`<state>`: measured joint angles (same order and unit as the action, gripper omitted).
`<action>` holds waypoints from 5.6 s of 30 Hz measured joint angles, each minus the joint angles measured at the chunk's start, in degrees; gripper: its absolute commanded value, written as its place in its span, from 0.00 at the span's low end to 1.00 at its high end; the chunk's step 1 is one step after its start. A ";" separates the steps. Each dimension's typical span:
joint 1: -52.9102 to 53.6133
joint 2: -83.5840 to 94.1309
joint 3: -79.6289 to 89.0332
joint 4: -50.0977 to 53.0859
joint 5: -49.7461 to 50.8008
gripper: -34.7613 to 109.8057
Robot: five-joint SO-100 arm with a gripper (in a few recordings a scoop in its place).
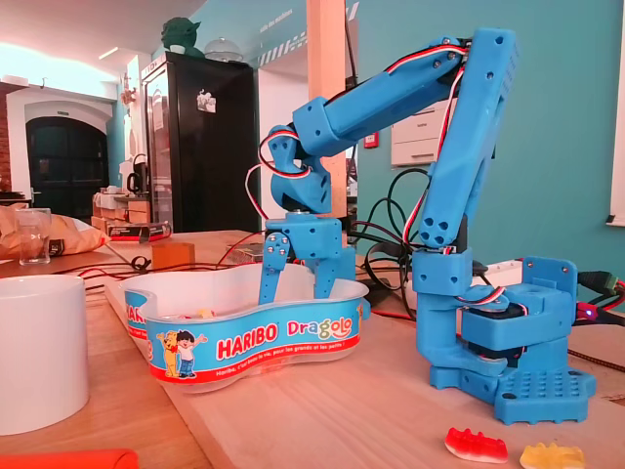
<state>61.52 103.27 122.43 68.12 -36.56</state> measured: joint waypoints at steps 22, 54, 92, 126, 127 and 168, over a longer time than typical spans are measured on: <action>3.69 0.00 0.88 3.25 -0.35 0.40; 4.48 0.00 1.85 -1.23 -0.35 0.40; 4.92 -3.60 3.78 -1.93 -0.35 0.40; 4.92 -4.22 2.11 -1.76 -0.62 0.23; 4.92 -4.22 1.41 -1.67 -0.62 0.23; -17.31 -1.14 -37.62 5.01 9.32 0.23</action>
<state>44.21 102.13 84.81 73.12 -27.25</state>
